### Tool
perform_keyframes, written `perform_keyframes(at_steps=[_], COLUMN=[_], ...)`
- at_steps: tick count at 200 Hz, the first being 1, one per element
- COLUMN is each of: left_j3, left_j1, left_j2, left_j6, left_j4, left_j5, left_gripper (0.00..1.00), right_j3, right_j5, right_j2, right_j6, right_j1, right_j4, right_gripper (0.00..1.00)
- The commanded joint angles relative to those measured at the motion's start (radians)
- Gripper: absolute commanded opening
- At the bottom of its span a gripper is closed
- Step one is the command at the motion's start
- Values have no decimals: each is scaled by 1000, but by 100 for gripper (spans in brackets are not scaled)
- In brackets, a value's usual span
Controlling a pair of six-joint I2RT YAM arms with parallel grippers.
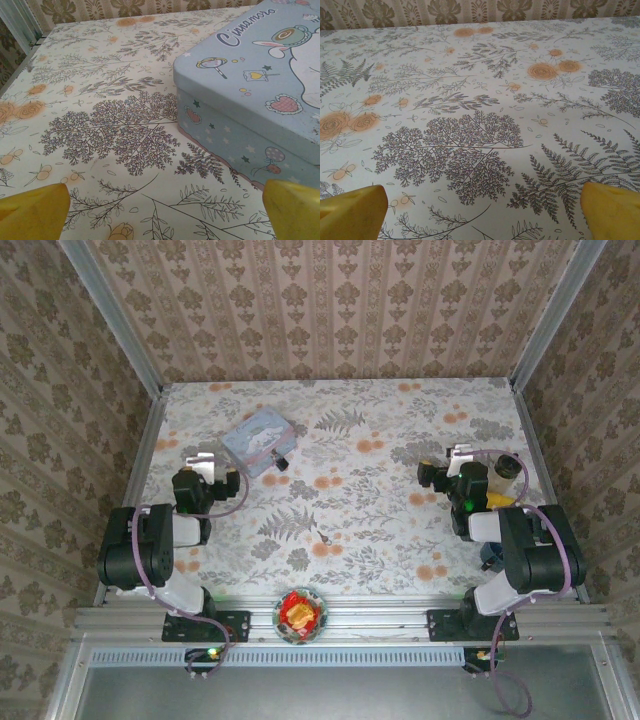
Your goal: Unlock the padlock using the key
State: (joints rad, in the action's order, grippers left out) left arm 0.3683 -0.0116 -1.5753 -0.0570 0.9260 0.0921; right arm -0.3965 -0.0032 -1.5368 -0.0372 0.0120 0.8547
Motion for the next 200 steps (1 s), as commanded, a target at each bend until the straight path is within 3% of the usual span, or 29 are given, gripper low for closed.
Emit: perform_keyframes(at_steps=[1,50,92,139,165,200], left_j3=[23,16,21,3,18,92], left_j1=[2,-1,-10,-12,-12,-3], left_j2=[18,35,183,357,427,480], left_j6=[-10,-1,28,96,222,380], left_j4=[-4,-5,-135,-209,-271,-508], left_j5=[-4,-17,-68,-125,-152,-139], left_gripper=[100,100,100,100,100,100], right_j3=[-12,-10,-23,-79,-74,-154], right_j5=[26,23,27,76,151,227], right_j2=[10,12,21,113,217,352], right_j6=[-7,-6,-6,-21,-43,-163], right_j1=[-6,-6,-6,-9,-23,-29], right_j4=[-6,-6,-36,-211,-290,-602], right_gripper=[100,100,100,100,100,100])
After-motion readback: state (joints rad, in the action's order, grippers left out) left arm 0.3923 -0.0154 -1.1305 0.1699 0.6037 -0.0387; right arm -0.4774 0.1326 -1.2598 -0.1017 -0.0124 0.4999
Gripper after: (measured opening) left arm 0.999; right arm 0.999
